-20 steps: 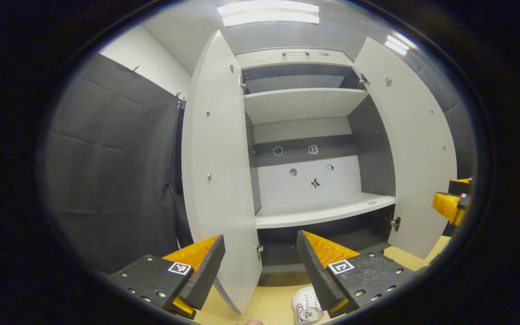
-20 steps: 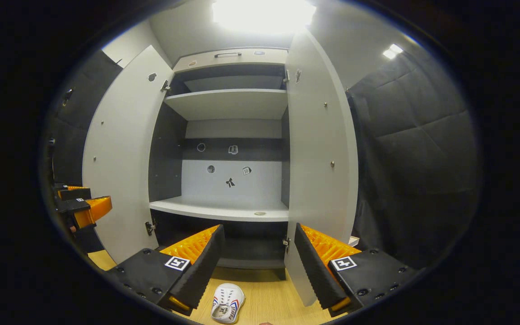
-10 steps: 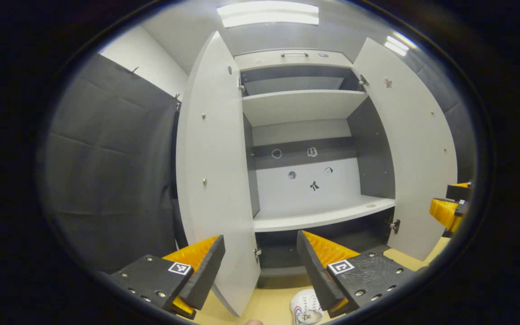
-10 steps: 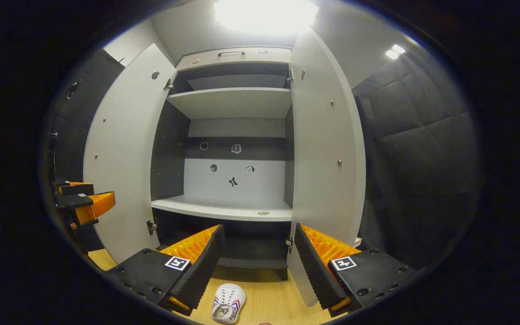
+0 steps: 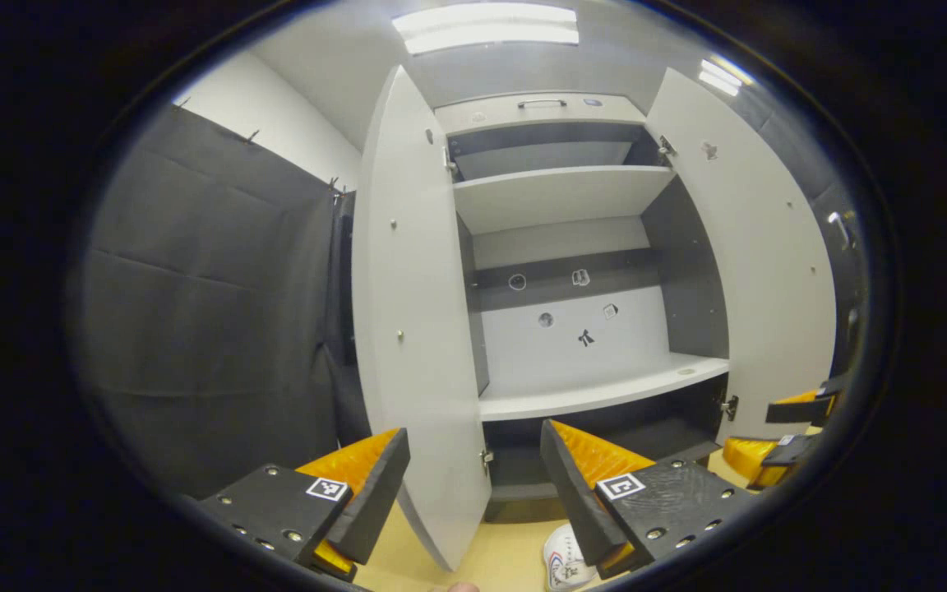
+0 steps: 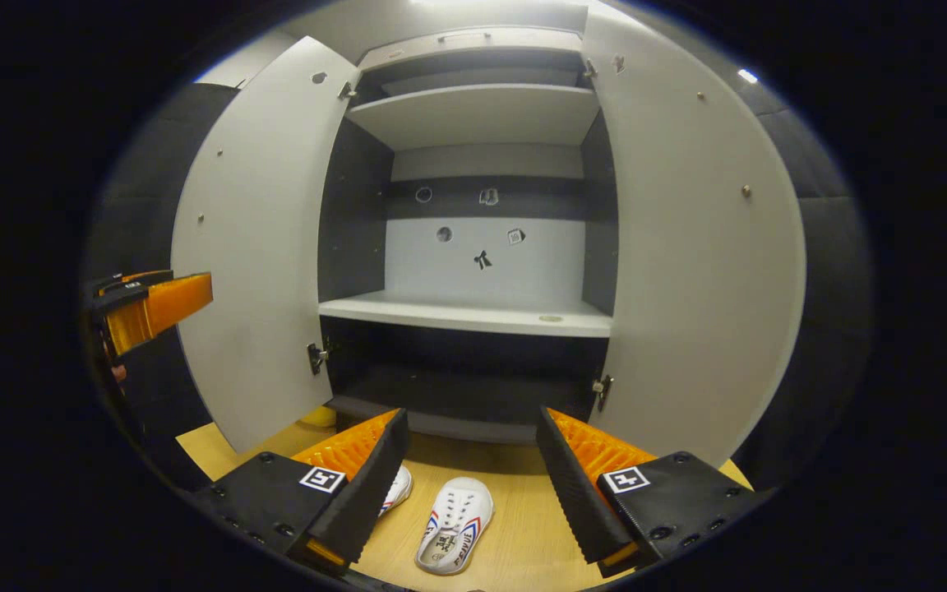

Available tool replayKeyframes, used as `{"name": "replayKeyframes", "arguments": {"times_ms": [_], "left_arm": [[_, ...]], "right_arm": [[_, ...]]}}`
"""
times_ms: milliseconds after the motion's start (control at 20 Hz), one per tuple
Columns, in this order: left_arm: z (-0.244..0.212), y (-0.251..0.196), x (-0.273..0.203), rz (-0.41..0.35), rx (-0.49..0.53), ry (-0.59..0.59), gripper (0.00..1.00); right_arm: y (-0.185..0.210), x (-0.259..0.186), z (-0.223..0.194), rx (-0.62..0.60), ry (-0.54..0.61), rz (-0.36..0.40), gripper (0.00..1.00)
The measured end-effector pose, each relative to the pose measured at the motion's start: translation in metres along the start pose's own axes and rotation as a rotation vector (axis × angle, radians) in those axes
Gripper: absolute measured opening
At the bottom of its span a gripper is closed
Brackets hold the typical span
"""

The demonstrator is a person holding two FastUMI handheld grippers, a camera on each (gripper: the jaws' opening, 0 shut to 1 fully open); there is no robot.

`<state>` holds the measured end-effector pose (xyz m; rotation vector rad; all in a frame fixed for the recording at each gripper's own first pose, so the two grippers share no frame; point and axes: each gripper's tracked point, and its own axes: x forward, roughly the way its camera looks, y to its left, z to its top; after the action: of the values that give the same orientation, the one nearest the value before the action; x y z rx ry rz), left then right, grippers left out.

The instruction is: Grab one shoe with the right hand and put it into the shoe cabinet, grab the other shoe with the left hand and put it into the shoe cabinet; then close the right door with the right hand and the left door with the left hand.

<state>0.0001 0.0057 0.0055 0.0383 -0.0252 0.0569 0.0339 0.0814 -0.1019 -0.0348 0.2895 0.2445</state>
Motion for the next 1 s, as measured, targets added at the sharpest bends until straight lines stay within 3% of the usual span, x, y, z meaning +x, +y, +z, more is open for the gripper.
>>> {"name": "replayKeyframes", "arguments": {"times_ms": [450,750,900,950,1000], "left_arm": [[0.004,0.010,-0.010,0.120,0.038,0.041,0.93],[0.004,0.017,-0.015,0.190,0.062,0.072,0.93],[0.004,0.020,-0.016,0.219,0.065,0.085,0.93],[0.002,0.022,-0.016,0.228,0.064,0.089,0.93],[0.001,0.022,-0.017,0.236,0.064,0.093,0.93]], "right_arm": [[0.029,0.053,-0.110,0.003,0.325,0.114,0.98],[0.037,0.070,-0.177,0.013,0.527,0.139,0.98],[0.041,0.076,-0.196,0.015,0.592,0.145,0.95],[0.043,0.077,-0.202,0.014,0.613,0.151,0.88],[0.045,0.076,-0.210,0.012,0.639,0.157,0.90]]}}
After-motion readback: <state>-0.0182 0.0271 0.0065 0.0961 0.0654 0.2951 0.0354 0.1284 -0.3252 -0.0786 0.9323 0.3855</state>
